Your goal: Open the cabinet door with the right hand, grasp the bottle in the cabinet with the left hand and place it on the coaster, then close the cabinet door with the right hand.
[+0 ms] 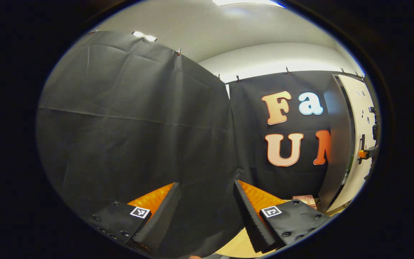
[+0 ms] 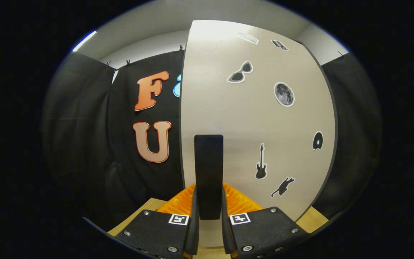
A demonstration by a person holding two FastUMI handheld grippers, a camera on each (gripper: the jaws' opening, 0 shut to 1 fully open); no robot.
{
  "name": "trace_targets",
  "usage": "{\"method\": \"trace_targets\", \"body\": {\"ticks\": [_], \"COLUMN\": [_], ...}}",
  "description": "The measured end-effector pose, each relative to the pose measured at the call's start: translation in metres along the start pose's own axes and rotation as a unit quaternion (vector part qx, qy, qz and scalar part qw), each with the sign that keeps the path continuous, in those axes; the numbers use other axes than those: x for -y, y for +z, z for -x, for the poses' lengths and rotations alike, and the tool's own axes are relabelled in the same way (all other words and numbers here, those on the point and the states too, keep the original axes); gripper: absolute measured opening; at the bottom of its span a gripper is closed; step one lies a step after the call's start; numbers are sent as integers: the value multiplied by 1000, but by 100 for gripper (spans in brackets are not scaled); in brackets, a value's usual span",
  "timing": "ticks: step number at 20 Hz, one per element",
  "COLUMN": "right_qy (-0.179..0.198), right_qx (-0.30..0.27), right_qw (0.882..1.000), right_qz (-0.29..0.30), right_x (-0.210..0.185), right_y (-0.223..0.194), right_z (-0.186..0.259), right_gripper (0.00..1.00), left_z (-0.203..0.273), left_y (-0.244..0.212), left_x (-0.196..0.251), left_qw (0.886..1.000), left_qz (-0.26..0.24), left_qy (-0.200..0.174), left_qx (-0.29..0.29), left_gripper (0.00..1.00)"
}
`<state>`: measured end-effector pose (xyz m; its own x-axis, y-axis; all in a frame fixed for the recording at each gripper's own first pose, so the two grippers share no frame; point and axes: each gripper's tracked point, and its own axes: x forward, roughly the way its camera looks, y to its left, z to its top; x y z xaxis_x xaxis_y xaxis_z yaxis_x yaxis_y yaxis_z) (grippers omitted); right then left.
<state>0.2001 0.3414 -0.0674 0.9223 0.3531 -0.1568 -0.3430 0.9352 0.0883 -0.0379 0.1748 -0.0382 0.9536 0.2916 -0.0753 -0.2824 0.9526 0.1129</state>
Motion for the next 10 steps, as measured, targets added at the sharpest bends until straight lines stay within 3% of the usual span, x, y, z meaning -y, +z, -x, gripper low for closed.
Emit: {"method": "trace_targets", "body": {"ticks": [1, 10], "right_qy": [3, 7], "right_qx": [3, 13], "right_qw": [1000, 1000], "right_qz": [-1, -20], "right_x": [8, 51], "right_y": [-3, -7], "right_z": [17, 123], "right_gripper": [27, 23], "left_z": [0, 20], "left_y": [2, 14], "left_x": [0, 22], "left_qw": [1000, 999], "left_qz": [1, 1], "left_qy": [-2, -39], "left_qx": [2, 12], "left_gripper": [93, 96]}}
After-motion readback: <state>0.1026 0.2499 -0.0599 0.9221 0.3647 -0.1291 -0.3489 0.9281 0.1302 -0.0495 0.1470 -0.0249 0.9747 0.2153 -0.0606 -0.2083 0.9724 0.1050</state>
